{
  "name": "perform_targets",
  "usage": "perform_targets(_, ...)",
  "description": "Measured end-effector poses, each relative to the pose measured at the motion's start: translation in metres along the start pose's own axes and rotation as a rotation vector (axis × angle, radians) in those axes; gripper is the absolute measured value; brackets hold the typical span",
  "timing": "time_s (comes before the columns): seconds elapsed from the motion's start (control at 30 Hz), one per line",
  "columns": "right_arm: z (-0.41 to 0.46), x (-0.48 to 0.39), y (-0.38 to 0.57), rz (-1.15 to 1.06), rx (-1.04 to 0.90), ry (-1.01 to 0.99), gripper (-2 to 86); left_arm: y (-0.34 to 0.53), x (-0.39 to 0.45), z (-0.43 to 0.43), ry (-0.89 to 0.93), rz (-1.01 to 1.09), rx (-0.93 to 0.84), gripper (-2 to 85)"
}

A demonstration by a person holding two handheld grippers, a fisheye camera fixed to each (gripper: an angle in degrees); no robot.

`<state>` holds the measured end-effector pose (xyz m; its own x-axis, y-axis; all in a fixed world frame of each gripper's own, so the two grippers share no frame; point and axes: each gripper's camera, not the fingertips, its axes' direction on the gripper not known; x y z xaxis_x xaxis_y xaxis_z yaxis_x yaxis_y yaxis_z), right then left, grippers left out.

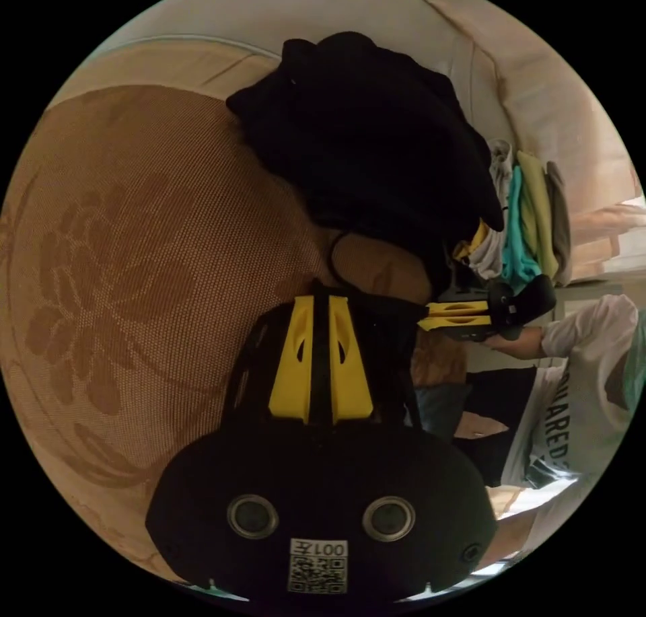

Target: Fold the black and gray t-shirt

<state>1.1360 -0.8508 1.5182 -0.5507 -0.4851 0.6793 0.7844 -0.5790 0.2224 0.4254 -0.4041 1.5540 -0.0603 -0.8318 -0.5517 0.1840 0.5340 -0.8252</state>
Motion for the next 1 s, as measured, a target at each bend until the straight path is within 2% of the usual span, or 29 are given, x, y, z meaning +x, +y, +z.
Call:
perform_targets(0.17, -0.001, 0.008, -0.017, -0.014, 0.014, 0.003, 1.2, -0.048, 0.000, -0.029, 0.002, 0.036, 0.110, -0.8)
perform_targets(0.33, -0.012, 0.001, -0.026, -0.071, 0.069, 0.115, 1.2, -0.092, -0.008, -0.065, 0.172, 0.100, 0.238, -0.9)
perform_targets(0.47, -0.004, 0.006, -0.032, -0.029, 0.020, 0.139, 1.1, -0.117, -0.008, -0.072, 0.181, 0.174, 0.190, -0.9)
perform_targets(0.63, -0.028, 0.008, -0.043, 0.006, 0.139, 0.041, 1.2, -0.131, -0.006, -0.091, 0.233, 0.292, 0.154, -0.8)
perform_targets(0.8, -0.052, -0.024, -0.061, -0.195, 0.220, -0.045, 1.2, -0.101, 0.010, -0.135, 0.248, 0.432, 0.231, 0.6)
perform_targets(1.0, -0.057, -0.079, -0.082, -0.623, 0.192, -0.150, 1.3, -0.022, 0.033, -0.166, 0.139, 0.439, 0.276, 0.3)
